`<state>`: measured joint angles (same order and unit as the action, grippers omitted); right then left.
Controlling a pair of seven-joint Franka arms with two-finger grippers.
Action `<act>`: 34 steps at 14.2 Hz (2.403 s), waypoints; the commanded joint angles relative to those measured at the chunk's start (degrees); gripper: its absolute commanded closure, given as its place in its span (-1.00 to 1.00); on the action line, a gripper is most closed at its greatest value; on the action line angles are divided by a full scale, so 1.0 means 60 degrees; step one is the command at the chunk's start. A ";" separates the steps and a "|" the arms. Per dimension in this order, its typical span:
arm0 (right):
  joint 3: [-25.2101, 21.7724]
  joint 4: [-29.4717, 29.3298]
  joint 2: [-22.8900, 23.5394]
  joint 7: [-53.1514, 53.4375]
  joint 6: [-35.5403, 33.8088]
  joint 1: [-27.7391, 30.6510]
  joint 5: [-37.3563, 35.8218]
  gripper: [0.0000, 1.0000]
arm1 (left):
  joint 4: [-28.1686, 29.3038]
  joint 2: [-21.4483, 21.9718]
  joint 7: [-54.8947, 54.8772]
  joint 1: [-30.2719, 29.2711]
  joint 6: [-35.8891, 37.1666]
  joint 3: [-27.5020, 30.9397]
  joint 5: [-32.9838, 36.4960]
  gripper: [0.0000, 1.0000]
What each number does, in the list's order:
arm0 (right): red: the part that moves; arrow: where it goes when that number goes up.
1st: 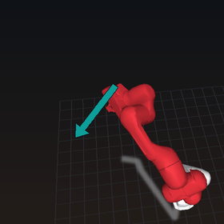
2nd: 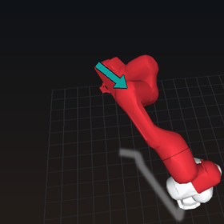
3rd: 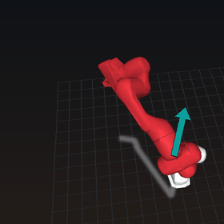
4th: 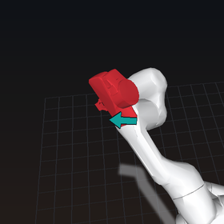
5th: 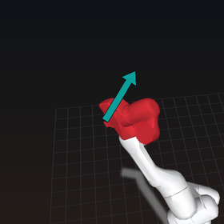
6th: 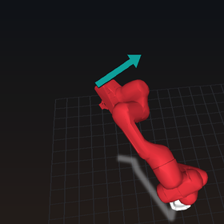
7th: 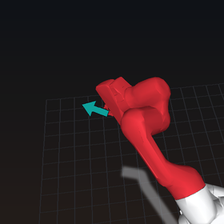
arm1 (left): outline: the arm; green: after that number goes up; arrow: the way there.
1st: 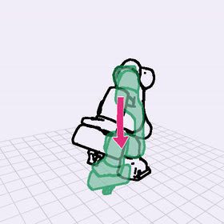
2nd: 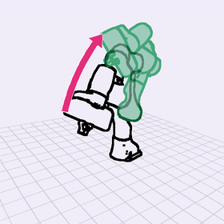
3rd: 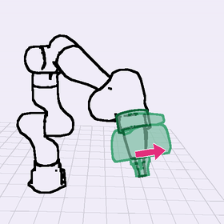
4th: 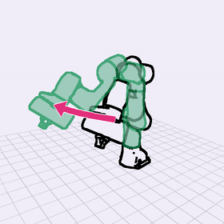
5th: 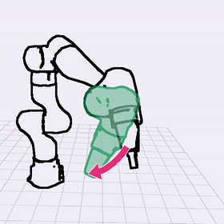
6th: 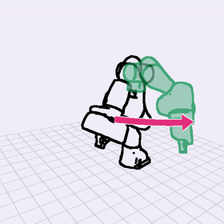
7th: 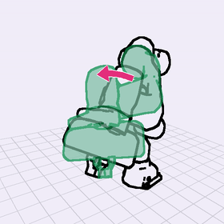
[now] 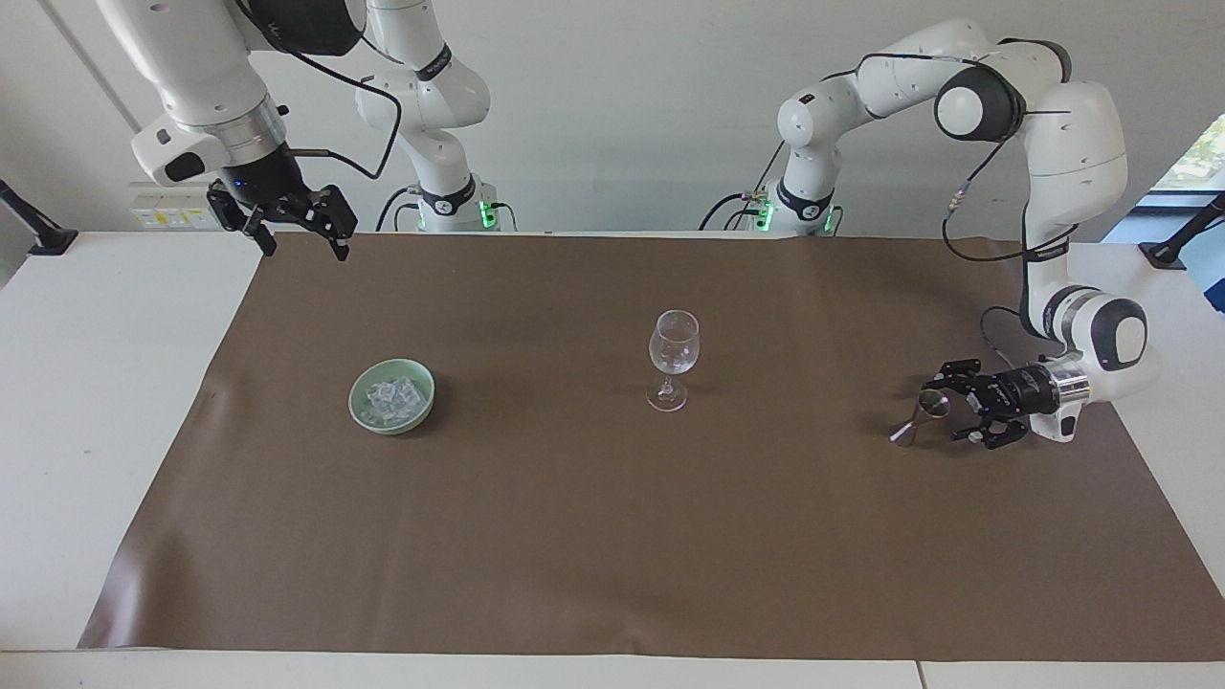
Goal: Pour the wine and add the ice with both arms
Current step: 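Close the left gripper around the silver jigger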
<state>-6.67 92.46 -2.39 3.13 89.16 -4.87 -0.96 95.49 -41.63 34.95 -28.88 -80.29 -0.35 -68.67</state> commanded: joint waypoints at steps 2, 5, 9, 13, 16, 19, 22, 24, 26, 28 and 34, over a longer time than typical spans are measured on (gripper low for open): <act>0.0027 0.0176 -0.0158 -0.0156 0.0110 0.0124 0.0248 -1.00 | 0.0620 0.0214 -0.1117 0.0008 0.0067 0.0014 -0.0229 -0.97; 0.0027 0.0191 -0.0158 -0.0156 0.0110 0.0109 0.0248 -1.00 | 0.1017 0.0361 -0.1283 0.0022 -0.0036 0.0000 -0.0288 -0.97; 0.0027 0.0191 -0.0158 -0.0156 0.0110 0.0124 0.0248 -1.00 | 0.1426 0.0492 -0.1458 0.0169 -0.0211 0.0014 -0.0580 -0.96; 0.0027 0.0176 -0.0158 -0.0156 0.0110 0.0124 0.0248 -1.00 | 0.1883 0.0698 -0.1650 0.0257 -0.0432 0.0014 -0.0947 -0.93; 0.0027 0.0191 -0.0158 -0.0156 0.0110 0.0109 0.0248 -1.00 | 0.1635 0.0698 -0.0934 0.0272 -0.0519 0.0029 -0.1153 -0.88; 0.0027 0.0176 -0.0158 -0.0156 0.0110 0.0124 0.0248 -1.00 | 0.1575 0.0684 -0.0568 0.0286 -0.0695 0.0029 -0.1138 -0.86; 0.0027 0.0191 -0.0158 -0.0156 0.0110 0.0124 0.0248 -1.00 | 0.1561 0.0698 -0.0054 0.0388 -0.0900 0.0029 -0.1153 -0.82; 0.0027 0.0176 -0.0158 -0.0156 0.0110 0.0124 0.0248 -1.00 | 0.1546 0.0727 0.0136 0.0403 -0.1017 0.0014 -0.1153 -0.80; 0.0027 0.0176 -0.0158 -0.0156 0.0110 0.0109 0.0248 -1.00 | 0.1531 0.0728 0.0167 0.0418 -0.1032 0.0014 -0.1153 -0.77; 0.0027 0.0176 -0.0158 -0.0156 0.0110 0.0124 0.0248 -1.00 | 0.1531 0.0728 0.0167 0.0418 -0.1032 0.0014 -0.1196 -0.74; 0.0027 0.0176 -0.0158 -0.0156 0.0110 0.0124 0.0248 -1.00 | 0.1575 0.0859 0.0181 0.0623 -0.1061 -0.0001 -0.1357 -0.67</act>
<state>-6.67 92.46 -2.39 3.13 89.16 -4.87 -0.96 103.73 -38.07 34.84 -26.67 -85.49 -0.99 -75.42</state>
